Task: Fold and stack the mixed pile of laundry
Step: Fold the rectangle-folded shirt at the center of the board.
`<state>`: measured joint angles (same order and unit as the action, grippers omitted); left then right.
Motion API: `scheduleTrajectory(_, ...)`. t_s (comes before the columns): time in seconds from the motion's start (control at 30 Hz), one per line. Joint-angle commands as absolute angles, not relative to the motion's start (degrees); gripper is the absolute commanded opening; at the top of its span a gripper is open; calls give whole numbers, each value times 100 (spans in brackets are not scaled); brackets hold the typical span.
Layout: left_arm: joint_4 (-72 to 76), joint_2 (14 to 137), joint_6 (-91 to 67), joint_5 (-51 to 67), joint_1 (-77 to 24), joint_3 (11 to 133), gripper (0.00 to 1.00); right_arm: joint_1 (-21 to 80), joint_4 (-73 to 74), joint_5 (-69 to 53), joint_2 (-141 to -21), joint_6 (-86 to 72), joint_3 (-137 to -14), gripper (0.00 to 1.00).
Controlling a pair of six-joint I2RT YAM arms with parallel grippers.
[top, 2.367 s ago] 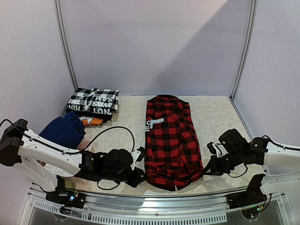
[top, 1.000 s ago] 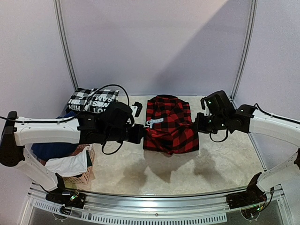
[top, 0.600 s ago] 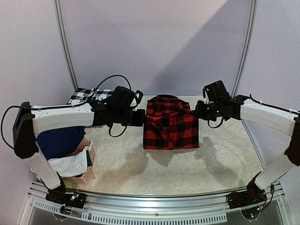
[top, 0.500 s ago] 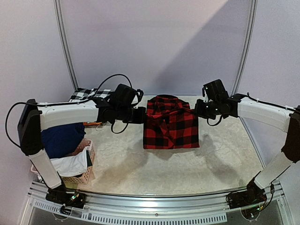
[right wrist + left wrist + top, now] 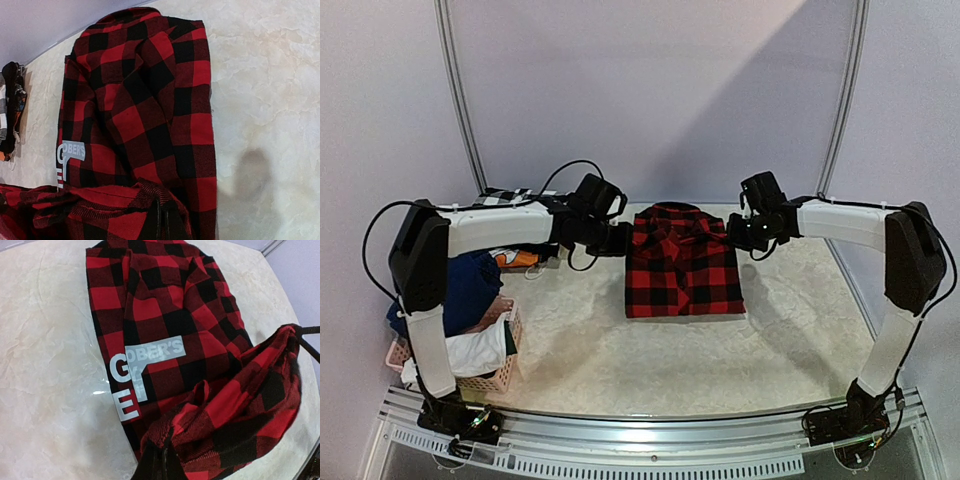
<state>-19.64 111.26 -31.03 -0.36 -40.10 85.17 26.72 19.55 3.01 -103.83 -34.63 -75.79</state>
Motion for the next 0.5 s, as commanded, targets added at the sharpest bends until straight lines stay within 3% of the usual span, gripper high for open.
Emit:
scheduleTrajectory(0.0,-2283,11549,-2983,208,-3818,8952,0,2496,1795,152,-10707,-3401,-7847,0)
scheduleTrajectory(0.3,-2533,11964,-2970,366,-3723,9499,0,2356,1842,-134,-11276,-3341,-8314,0)
scheduleTrajectory(0.47,-2502,12041,-2980,511,-3663,9607,16,2314,1845,-196,-11619,-3364,-8488,0)
